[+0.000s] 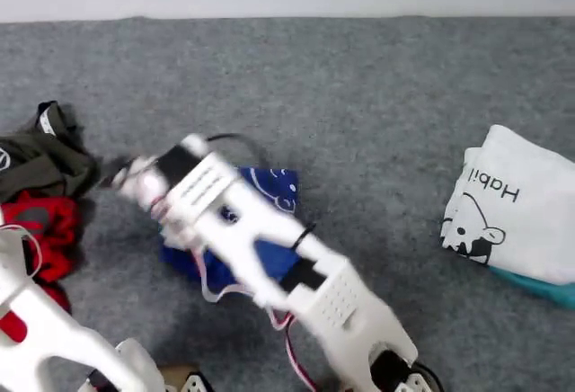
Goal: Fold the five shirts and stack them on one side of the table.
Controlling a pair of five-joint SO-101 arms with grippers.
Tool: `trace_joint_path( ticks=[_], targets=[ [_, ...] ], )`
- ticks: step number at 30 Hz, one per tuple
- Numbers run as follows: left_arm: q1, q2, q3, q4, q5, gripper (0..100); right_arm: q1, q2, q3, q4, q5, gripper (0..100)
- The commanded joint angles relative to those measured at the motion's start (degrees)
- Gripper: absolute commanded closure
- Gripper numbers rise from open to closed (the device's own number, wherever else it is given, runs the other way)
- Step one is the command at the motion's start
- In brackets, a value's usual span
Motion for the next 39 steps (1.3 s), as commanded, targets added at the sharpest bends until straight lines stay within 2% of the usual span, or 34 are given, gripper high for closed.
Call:
trace_joint_path(
  ticks=[1, 6, 10, 14, 16, 21, 25, 29, 33, 39],
  targets=[
    [-0.6, -1.2, 0.7, -1.7, 0.5, 99, -1.9, -3.2, -5.0, 0.4, 0.4, 98.9],
    [-0.8, -1.3, 1.7, -1.3, 0.5, 99, 5.3, -6.0, -11.3, 3.0, 0.3, 98.7],
    [-0.8, -1.3, 1.7, -1.6, 0.5, 99, 11.3, -8.7, -7.2, 2.9, 0.5, 98.7],
    [-0.8, -1.3, 1.7, -1.5, 0.5, 99, 14.1, -8.5, 0.1, 2.8, 0.4, 98.8],
    [-0.8, -1.3, 1.7, -1.5, 0.5, 99, 13.8, -7.8, 3.3, 2.6, 0.4, 98.8],
    [-1.1, -1.3, 1.7, -1.2, 1.8, 99, 6.6, -2.8, 3.0, 2.2, 0.2, 98.8],
    [-5.5, -1.3, 1.7, -1.6, 2.9, 99, -0.5, 1.1, -0.4, 1.3, 0.2, 98.8],
    [-8.9, -1.3, 1.7, -1.6, 2.6, 99, -4.5, 3.8, -4.7, 1.4, 0.2, 98.8],
    [-9.9, -1.3, 1.7, -1.5, 2.6, 99, -4.3, 3.3, -8.4, 2.9, 0.2, 98.9],
    [-9.8, -1.3, 1.7, -1.3, 2.6, 99, -0.7, -4.6, -6.0, 2.9, -1.6, 98.9]
  ],
)
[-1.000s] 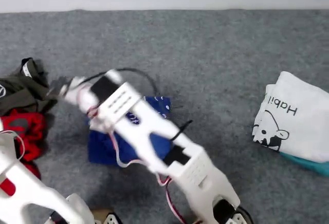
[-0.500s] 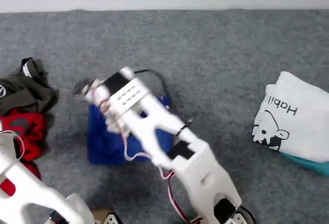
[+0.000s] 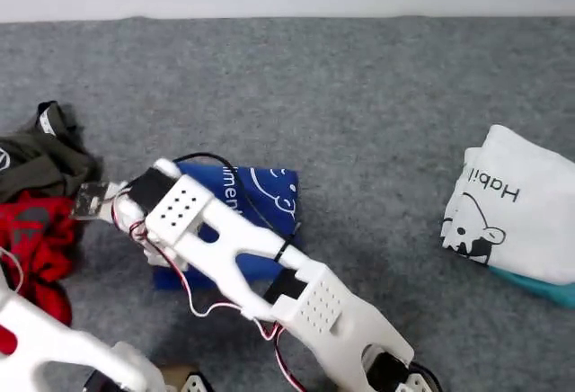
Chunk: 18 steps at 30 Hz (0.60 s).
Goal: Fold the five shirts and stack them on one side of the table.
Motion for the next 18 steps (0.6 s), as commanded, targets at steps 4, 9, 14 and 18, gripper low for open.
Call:
trace_joint_path(
  ticks=[4, 9, 14, 18],
  targets=[
    [-0.3, -1.3, -0.3, -0.8, 0.4, 99, 3.8, -10.8, 5.1, 2.2, -1.1, 98.9],
    [-0.2, -1.3, -0.2, -0.8, 0.4, 99, 0.7, -6.5, 5.7, -1.4, -1.2, 98.9],
    [-0.3, -1.3, -0.2, -0.8, 0.4, 99, -3.8, 1.2, 5.6, -7.2, -1.1, 98.9],
    [-0.3, -1.3, -0.2, -0.8, 0.5, 99, -5.7, 2.5, 5.6, -6.5, -1.0, 98.9]
  ],
)
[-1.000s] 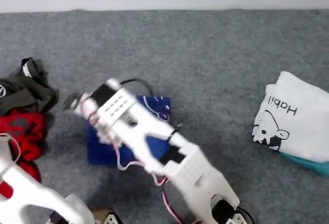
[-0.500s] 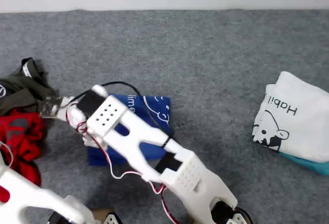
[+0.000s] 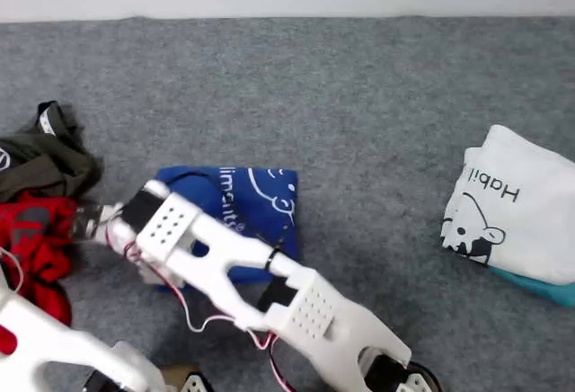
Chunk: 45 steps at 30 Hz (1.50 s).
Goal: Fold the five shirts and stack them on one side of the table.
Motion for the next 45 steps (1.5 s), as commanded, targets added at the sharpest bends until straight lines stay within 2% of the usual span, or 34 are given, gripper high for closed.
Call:
trace_joint_path(
  ticks=[1, 10, 16, 22, 25, 30, 33, 45],
  targets=[
    [-0.3, -1.3, -0.2, -0.8, 0.6, 99, -1.1, -1.1, -0.6, 0.2, -0.4, 98.9],
    [-0.3, -1.3, -0.2, -0.8, 0.6, 99, 6.5, -12.3, -1.9, 8.5, -1.1, 98.9],
    [-0.3, -1.3, -0.2, -0.8, 0.6, 99, 12.7, -19.7, -0.8, 8.7, -10.5, 98.9],
    [-0.1, -1.3, -0.2, -1.1, 0.6, 99, 17.3, -26.0, 13.7, 8.7, -24.0, 98.2],
    [0.0, -1.3, -0.1, -1.1, 0.6, 99, 17.2, -28.6, 21.9, 8.6, -28.6, 90.9],
    [0.0, -1.2, 3.7, -4.4, 0.5, 99, 16.4, -29.5, 26.8, 8.1, -41.7, 73.1],
    [-0.3, -1.3, 5.8, -5.1, 0.4, 99, 16.7, -28.5, 26.7, 6.1, -42.1, 65.3],
    [0.0, -1.3, 5.9, -5.3, 0.4, 99, 16.7, -17.5, 26.7, -0.7, -42.1, 67.3]
  ],
)
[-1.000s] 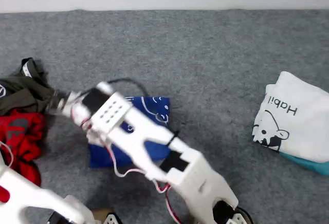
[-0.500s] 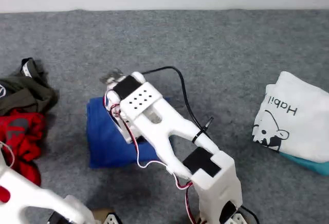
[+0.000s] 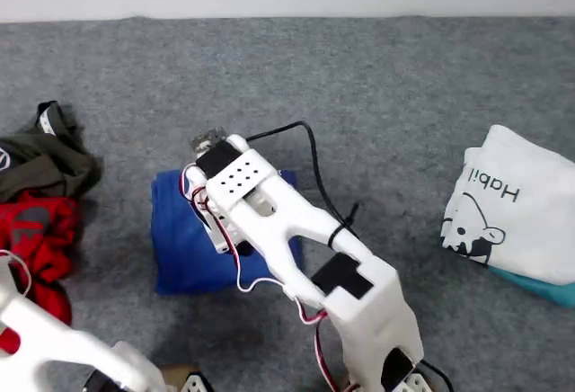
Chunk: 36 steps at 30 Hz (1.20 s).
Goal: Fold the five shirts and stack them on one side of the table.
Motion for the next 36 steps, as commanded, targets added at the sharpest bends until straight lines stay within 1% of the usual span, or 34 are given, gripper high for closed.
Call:
trace_joint_path(
  ticks=[1, 6, 11, 12, 14, 15, 18, 19, 20, 21, 23, 27, 29, 31, 36],
  targets=[
    [0.0, -1.3, -0.5, -1.2, 0.3, 99, 0.4, 2.9, -0.4, -2.2, -0.7, 67.3],
    [0.0, -1.3, -0.5, -1.2, 0.3, 99, 3.3, 10.2, -0.4, -4.8, -0.7, 67.3],
    [-0.4, -1.3, -0.6, -1.1, 0.2, 99, 7.5, 14.6, -0.4, -3.4, -0.4, 67.7],
    [-0.4, -1.3, -0.6, -1.1, 0.2, 99, 8.2, 15.0, -0.4, -3.2, -0.4, 69.0],
    [-0.4, -1.3, -0.6, -1.1, 0.2, 99, 9.2, 15.3, -0.4, -2.5, 0.1, 75.3],
    [-0.3, -1.3, -0.6, -1.1, 0.2, 99, 9.5, 15.3, -0.4, -2.5, 1.6, 80.2],
    [0.0, -1.3, -0.6, -1.1, 0.2, 99, 9.6, 14.9, -0.4, -1.4, 9.2, 98.4],
    [0.1, -1.3, -0.6, -1.1, 0.2, 99, 9.6, 14.9, -0.5, -0.6, 11.6, 99.3],
    [0.1, -1.3, -0.6, -1.1, 0.2, 99, 9.6, 14.7, -0.5, 1.2, 13.5, 96.6],
    [0.1, -1.3, -0.6, -1.1, 0.2, 99, 9.6, 14.6, -0.6, 3.0, 14.2, 96.0],
    [0.1, -1.3, -0.6, -1.1, 0.2, 99, 9.7, 14.4, -0.7, 5.5, 14.7, 99.1],
    [0.1, -1.3, -0.7, -1.1, 0.2, 99, 11.2, 12.0, -0.3, 7.5, 15.7, 99.0],
    [0.1, -1.3, -0.7, -1.1, 0.2, 99, 13.5, 9.5, -0.3, 7.5, 19.8, 99.0],
    [0.1, -1.3, -0.7, -1.1, 0.2, 99, 16.2, 6.7, -0.3, 7.5, 26.5, 99.0],
    [0.1, -1.3, -0.7, -1.1, 0.2, 99, 26.3, 1.3, -0.8, 7.4, 50.8, 99.0]
  ],
)
